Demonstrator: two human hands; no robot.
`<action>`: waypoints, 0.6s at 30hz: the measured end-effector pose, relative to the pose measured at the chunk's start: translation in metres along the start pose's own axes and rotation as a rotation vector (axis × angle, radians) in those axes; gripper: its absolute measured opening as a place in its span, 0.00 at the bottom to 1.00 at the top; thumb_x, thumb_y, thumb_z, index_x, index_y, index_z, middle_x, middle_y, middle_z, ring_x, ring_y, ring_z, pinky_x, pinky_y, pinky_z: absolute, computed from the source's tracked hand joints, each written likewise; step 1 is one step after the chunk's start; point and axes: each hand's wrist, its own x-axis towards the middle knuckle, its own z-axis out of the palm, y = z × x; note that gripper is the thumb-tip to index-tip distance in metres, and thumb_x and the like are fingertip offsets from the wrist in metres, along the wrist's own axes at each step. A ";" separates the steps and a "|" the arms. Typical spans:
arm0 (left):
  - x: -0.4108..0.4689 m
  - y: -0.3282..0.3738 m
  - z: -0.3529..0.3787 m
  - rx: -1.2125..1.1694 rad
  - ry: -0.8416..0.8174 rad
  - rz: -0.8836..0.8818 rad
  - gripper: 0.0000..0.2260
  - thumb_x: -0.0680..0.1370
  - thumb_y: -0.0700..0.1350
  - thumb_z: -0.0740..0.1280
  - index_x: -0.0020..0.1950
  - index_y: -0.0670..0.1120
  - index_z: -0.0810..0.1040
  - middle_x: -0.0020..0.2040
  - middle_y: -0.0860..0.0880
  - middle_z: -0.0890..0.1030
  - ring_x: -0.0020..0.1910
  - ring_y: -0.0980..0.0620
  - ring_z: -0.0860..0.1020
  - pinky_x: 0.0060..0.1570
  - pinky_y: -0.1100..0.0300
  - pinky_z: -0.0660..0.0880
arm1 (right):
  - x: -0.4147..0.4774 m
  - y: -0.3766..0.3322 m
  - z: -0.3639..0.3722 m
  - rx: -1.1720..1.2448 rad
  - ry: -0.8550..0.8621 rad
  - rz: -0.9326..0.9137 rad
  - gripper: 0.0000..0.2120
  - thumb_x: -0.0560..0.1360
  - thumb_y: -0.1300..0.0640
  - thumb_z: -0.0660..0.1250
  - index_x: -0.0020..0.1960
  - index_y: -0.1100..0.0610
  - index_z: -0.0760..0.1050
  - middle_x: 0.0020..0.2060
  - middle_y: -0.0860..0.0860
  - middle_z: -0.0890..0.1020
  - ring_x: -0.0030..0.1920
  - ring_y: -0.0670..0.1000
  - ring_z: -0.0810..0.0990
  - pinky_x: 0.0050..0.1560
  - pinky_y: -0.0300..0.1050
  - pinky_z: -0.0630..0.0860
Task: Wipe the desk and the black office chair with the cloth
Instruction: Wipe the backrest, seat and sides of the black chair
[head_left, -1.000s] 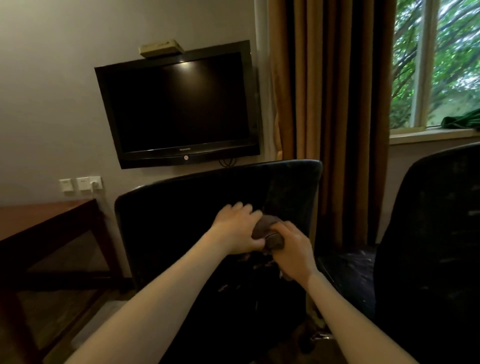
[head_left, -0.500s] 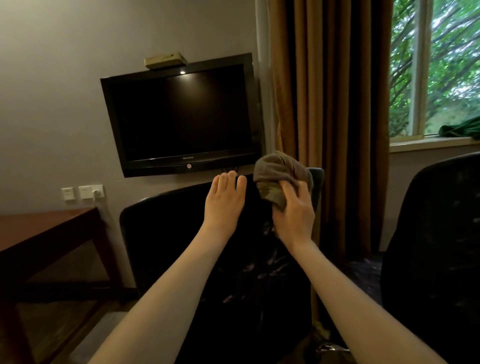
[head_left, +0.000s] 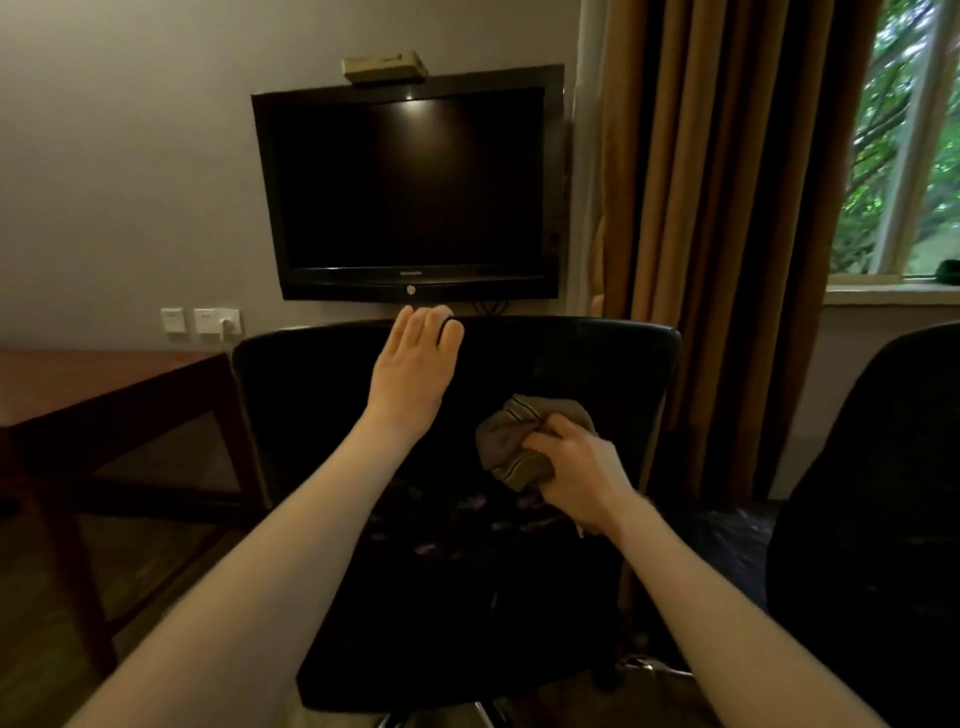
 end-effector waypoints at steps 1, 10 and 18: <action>-0.005 -0.003 -0.002 -0.012 -0.011 -0.022 0.26 0.58 0.32 0.77 0.54 0.37 0.75 0.57 0.38 0.76 0.60 0.37 0.75 0.66 0.44 0.65 | -0.002 -0.001 -0.007 0.048 0.053 -0.031 0.17 0.70 0.58 0.67 0.58 0.51 0.77 0.54 0.54 0.75 0.53 0.58 0.78 0.44 0.50 0.78; -0.032 -0.037 -0.018 -0.060 -0.104 -0.243 0.23 0.70 0.36 0.70 0.63 0.39 0.69 0.70 0.38 0.64 0.74 0.40 0.57 0.74 0.44 0.49 | 0.030 -0.050 -0.079 0.183 0.782 -0.058 0.16 0.68 0.56 0.64 0.54 0.58 0.80 0.48 0.57 0.78 0.44 0.56 0.80 0.35 0.43 0.76; -0.044 -0.035 -0.020 -0.258 -0.023 -0.227 0.25 0.72 0.34 0.66 0.69 0.39 0.66 0.75 0.41 0.60 0.75 0.44 0.56 0.73 0.51 0.49 | 0.047 -0.084 -0.026 -0.258 0.528 -0.106 0.15 0.60 0.63 0.75 0.46 0.55 0.80 0.46 0.59 0.79 0.40 0.58 0.79 0.31 0.45 0.76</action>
